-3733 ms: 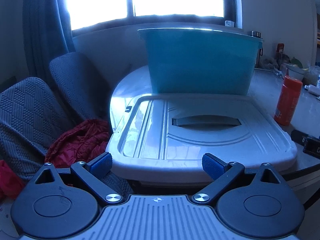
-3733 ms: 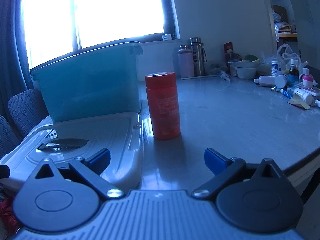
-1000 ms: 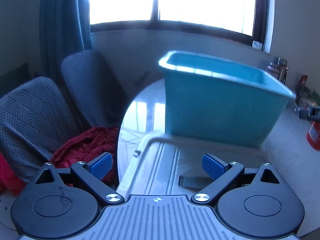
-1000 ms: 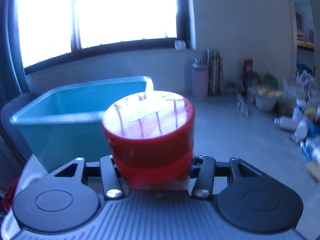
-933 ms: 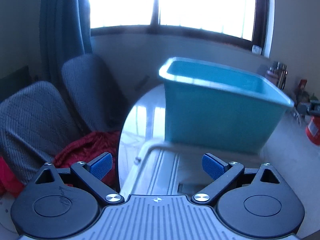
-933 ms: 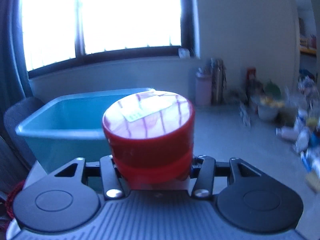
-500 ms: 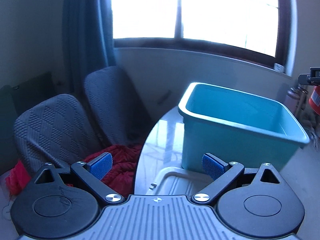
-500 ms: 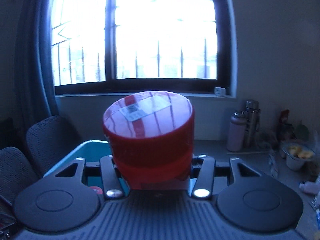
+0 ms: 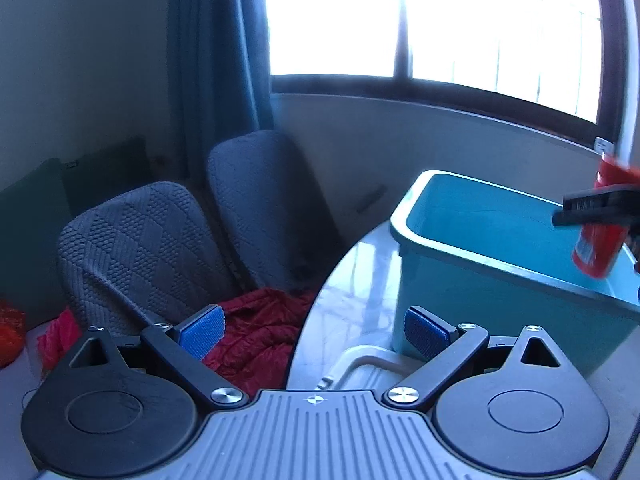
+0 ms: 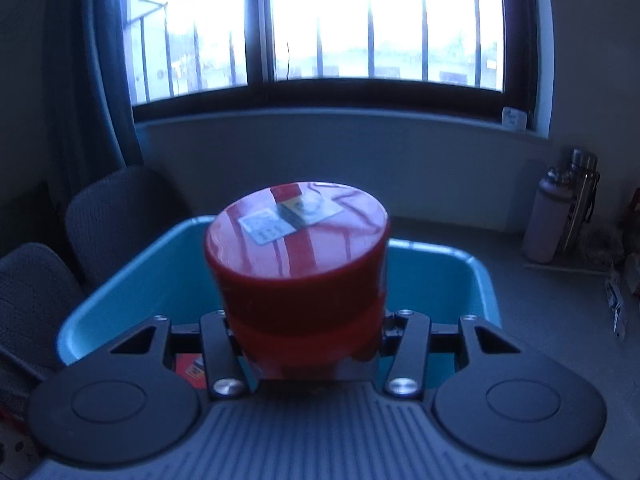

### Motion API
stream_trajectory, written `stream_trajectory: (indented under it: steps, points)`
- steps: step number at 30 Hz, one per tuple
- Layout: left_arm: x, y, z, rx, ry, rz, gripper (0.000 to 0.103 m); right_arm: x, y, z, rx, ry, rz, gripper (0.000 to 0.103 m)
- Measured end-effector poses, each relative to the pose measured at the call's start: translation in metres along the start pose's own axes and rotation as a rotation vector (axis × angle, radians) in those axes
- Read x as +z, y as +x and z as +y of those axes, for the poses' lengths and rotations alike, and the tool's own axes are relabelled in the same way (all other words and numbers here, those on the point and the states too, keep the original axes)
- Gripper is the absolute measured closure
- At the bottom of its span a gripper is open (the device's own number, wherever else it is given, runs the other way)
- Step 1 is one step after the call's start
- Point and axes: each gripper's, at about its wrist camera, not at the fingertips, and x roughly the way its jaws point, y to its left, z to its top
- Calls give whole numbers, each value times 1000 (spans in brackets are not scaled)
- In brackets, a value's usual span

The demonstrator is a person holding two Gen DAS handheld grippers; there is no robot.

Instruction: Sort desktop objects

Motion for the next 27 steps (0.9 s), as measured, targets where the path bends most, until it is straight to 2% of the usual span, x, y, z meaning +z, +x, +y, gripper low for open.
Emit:
stream_trajectory:
  steps: [6,9,11,12,13,14,21,27]
  points:
    - [1,12,-6,-4,11,35,5,-14,23,-2,-39,17,100,52]
    - [2,16,-5,-16,-12,46,5,-15,26,1,-78,5,120,52]
    - [4,18,-3,-29,-35,49,5,-12,27,6,-116,-25,141,48]
    - [5,19,-2,-34,-42,48,5,-11,27,9,-125,-36,150,44]
    - [5,19,-2,-35,-41,43,5,-10,28,11,-125,-42,159,32]
    - [6,20,-3,-35,-37,37,5,-10,28,11,-109,-38,166,31]
    - [9,25,2,-48,-38,44,5,-12,25,8,-124,-1,156,26]
    - [14,21,10,-73,-15,53,5,-13,-1,7,-150,-4,117,25]
